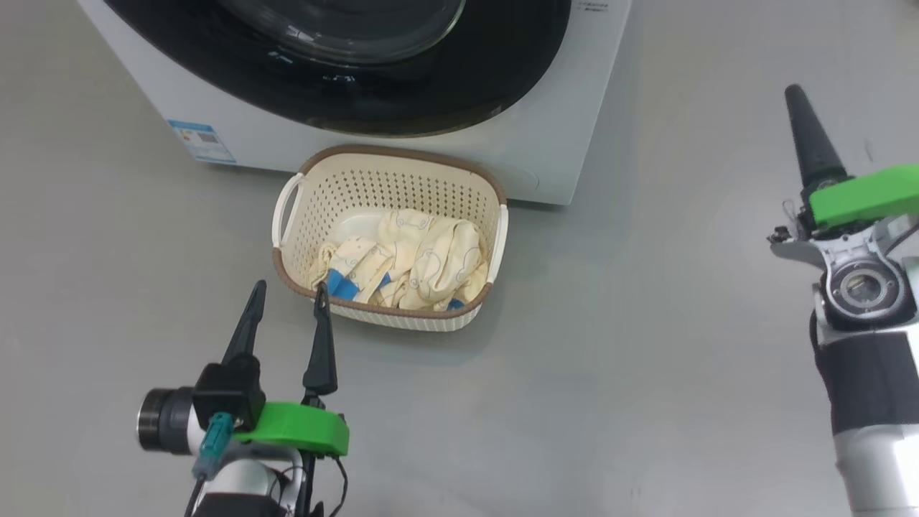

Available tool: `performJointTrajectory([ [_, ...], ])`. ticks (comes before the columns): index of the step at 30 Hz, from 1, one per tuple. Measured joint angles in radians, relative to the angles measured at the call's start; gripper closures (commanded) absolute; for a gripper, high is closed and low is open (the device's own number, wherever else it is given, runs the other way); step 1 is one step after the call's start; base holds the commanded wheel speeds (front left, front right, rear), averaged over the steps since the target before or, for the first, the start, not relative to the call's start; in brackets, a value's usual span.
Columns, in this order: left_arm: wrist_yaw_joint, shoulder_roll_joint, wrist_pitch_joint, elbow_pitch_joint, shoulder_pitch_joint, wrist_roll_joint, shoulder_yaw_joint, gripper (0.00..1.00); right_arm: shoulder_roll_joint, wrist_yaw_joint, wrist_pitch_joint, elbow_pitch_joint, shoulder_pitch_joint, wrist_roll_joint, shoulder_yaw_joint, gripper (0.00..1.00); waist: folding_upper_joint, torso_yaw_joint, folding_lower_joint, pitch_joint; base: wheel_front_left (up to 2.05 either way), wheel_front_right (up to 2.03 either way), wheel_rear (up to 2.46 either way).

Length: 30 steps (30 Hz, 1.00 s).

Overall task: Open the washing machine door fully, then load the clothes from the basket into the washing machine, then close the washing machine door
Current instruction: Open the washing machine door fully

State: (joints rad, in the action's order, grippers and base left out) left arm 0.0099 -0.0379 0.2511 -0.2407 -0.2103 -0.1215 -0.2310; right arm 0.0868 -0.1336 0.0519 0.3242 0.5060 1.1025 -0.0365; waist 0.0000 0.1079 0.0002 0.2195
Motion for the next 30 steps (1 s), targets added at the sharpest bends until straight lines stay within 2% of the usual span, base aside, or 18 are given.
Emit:
performJointTrajectory([
  [6, 0.009, 0.001, 0.0, 0.001, -0.041, -0.021, -0.042, 0.0, 0.052, 0.0, 0.056, 0.007, 0.108, -0.001, -0.004, 1.0, 0.0, 0.038, -0.0002, 0.067, 0.0, 0.0, 0.0],
  [30, 0.045, 0.002, 0.001, 0.014, -0.131, -0.095, -0.142, 0.0, 0.116, 0.0, 0.214, 0.197, 0.477, 0.007, 0.03, 1.0, 0.0, 0.172, -0.0001, 0.2, 0.0, 0.0, 0.0],
])
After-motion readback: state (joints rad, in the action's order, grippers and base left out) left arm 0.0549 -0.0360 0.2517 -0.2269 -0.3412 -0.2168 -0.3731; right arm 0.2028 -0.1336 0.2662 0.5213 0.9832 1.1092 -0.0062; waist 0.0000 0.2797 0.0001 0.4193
